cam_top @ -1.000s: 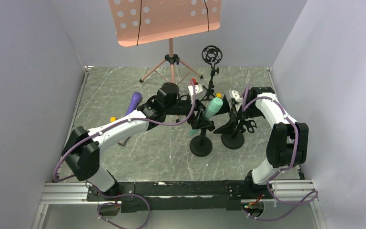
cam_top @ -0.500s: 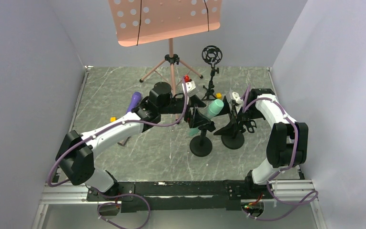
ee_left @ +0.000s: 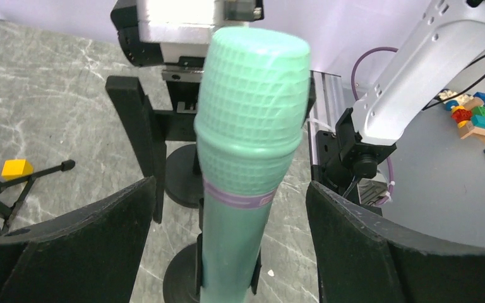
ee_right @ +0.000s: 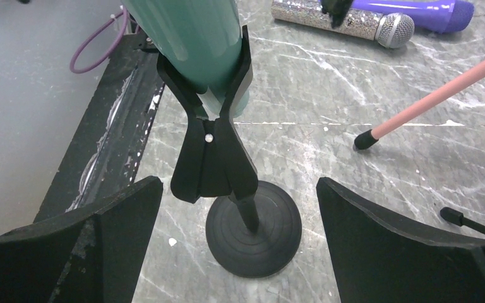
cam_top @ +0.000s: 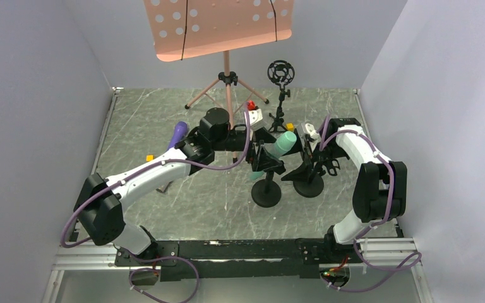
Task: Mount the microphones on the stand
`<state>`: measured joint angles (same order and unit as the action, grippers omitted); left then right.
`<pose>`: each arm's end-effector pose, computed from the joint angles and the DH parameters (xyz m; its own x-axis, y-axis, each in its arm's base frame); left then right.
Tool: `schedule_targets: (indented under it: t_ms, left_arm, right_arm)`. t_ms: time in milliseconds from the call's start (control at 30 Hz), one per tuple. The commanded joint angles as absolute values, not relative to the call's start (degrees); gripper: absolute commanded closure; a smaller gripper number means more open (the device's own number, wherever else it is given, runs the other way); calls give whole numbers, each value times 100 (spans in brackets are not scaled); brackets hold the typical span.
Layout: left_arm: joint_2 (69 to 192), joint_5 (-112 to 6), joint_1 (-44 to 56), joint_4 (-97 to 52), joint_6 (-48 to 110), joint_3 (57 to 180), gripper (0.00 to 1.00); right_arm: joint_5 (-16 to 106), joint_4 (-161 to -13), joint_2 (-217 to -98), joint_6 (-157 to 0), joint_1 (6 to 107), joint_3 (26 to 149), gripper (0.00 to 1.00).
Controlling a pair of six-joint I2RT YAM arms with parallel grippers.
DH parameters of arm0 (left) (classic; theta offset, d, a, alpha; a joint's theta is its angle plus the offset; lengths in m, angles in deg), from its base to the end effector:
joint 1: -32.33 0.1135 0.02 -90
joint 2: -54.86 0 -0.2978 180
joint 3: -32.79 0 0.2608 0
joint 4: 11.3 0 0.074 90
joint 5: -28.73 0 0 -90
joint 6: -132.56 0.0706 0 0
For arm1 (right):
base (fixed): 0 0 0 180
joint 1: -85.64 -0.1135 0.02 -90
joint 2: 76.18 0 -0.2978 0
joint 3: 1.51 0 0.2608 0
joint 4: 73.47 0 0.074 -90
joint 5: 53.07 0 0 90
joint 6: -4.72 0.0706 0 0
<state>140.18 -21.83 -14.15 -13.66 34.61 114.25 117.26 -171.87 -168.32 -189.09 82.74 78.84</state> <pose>0.2317 -0.3091 0.3788 -0.2115 0.0676 -0.9750 0.9750 0.0840 -0.2057 0.2529 0.0825 0.2772 -0.0980 -0.1683 -0.9809 -0.9893 -0.0903 0.1143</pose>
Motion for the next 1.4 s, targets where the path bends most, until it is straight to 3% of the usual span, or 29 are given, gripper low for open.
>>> schedule_targets:
  t_ms: [0,300,600,667,833,933,1367]
  left_arm:
    - [13978,-2055,-1559,-1547,3870,11782,9]
    - [14019,-2043,-1593,-1628,4083,11745,9]
    - [14175,-2101,-1654,-1537,3898,11917,20]
    - [14191,-2125,-1656,-1556,3853,11943,30]
    - [14209,-2184,-1663,-1619,3765,11999,43]
    - [14213,-2165,-1669,-1658,3747,12024,58]
    - [14122,-2184,-1663,-1572,3637,11894,91]
  right_arm:
    - [11999,-17263,-16767,-19184,8248,7882,2]
    - [11963,-17258,-16750,-19191,8241,7882,2]
    - [11920,-17261,-16770,-19243,8239,7862,5]
    - [11912,-17264,-16767,-19261,8243,7852,5]
    - [11936,-17262,-16752,-19258,8231,7849,6]
    - [11955,-17264,-16750,-19243,8232,7856,7]
    - [11977,-17258,-16767,-19200,8231,7861,7]
